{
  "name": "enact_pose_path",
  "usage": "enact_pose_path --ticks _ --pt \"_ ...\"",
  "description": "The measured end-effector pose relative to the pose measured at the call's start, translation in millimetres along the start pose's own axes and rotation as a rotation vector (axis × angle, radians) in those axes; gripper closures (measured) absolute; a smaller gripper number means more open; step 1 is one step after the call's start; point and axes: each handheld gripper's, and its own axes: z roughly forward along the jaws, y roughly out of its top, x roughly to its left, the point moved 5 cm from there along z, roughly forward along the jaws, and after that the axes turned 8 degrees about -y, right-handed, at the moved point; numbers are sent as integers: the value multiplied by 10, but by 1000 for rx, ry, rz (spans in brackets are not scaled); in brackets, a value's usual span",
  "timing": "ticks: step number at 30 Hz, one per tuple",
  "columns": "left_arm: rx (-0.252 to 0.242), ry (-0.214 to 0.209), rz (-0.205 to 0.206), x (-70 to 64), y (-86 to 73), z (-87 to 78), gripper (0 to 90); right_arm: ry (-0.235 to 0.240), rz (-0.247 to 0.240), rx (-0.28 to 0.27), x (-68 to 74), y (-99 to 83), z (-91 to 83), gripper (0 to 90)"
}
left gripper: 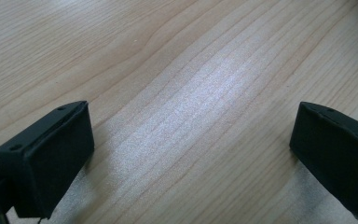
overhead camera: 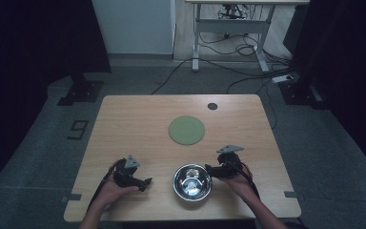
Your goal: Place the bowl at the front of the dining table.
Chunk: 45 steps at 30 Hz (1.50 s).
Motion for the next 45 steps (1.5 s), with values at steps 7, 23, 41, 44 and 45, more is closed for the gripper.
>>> enact_pose_path --ticks 7,23,41,44,45 --pt "0 -1 1 0 1 1 0 9 -12 -22 57 23 -25 197" --pt "0 0 1 -2 2 2 0 41 -31 -55 200 74 -54 199" --pt "0 0 1 -3 3 3 0 65 -85 -11 372 23 36 199" --pt "0 0 1 -3 3 3 0 63 -87 6 369 1 61 199" --pt "0 0 1 -3 3 3 0 63 -88 10 367 -7 72 199"
